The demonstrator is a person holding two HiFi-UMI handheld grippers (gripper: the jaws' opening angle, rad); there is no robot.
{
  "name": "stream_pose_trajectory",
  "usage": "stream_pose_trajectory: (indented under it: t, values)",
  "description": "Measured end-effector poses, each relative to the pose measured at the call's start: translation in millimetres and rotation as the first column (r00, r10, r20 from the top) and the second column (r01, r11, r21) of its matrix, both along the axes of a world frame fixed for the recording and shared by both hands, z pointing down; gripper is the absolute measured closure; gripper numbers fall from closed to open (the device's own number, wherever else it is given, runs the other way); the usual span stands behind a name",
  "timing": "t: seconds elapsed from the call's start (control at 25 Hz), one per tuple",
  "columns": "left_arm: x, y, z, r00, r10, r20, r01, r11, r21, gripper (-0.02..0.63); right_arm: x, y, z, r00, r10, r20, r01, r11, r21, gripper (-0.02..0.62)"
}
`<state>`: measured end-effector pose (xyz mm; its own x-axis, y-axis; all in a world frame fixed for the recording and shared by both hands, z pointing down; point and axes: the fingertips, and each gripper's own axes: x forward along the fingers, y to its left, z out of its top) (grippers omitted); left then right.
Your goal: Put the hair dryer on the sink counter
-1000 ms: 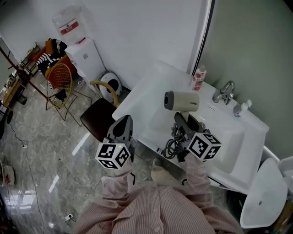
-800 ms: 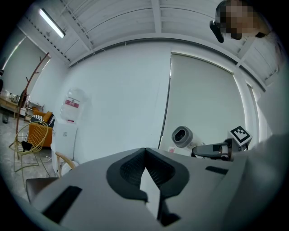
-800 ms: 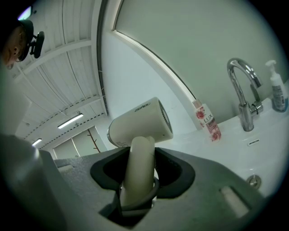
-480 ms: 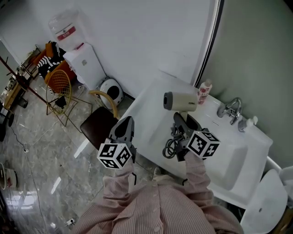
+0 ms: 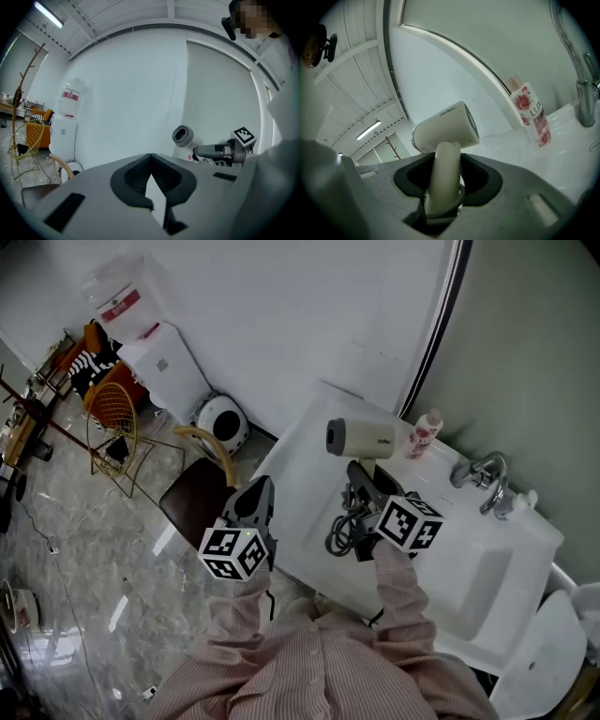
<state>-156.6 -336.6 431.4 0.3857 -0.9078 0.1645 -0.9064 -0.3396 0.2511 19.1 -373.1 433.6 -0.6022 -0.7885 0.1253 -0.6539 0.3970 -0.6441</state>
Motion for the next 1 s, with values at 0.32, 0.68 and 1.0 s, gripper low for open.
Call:
stream_pose_trajectory:
  t: [0.32, 0.68, 1.0]
  values:
    - [11.4, -41.0, 34.6, 0.998, 0.068, -0.006, -0.068, 0.993, -0.101, 0.609, -1.9, -46.5, 31.9, 0.998, 0.055, 0.004, -0.055, 0.995, -0.084, 0.430]
    - [26.5, -83.1, 85.9, 0.991, 0.126, -0.051, -0.134, 0.968, -0.214, 0.609, -14.7, -101.9, 89.1, 0.995, 0.047, -0.092, -0.064, 0.980, -0.189, 0.430]
    - [29.2, -104.5, 113.3, 0.987, 0.141, -0.080, -0.158, 0.949, -0.274, 0.608, -31.7, -128.3, 127.6, 0.981, 0.009, -0.193, -0.061, 0.962, -0.267, 0.430]
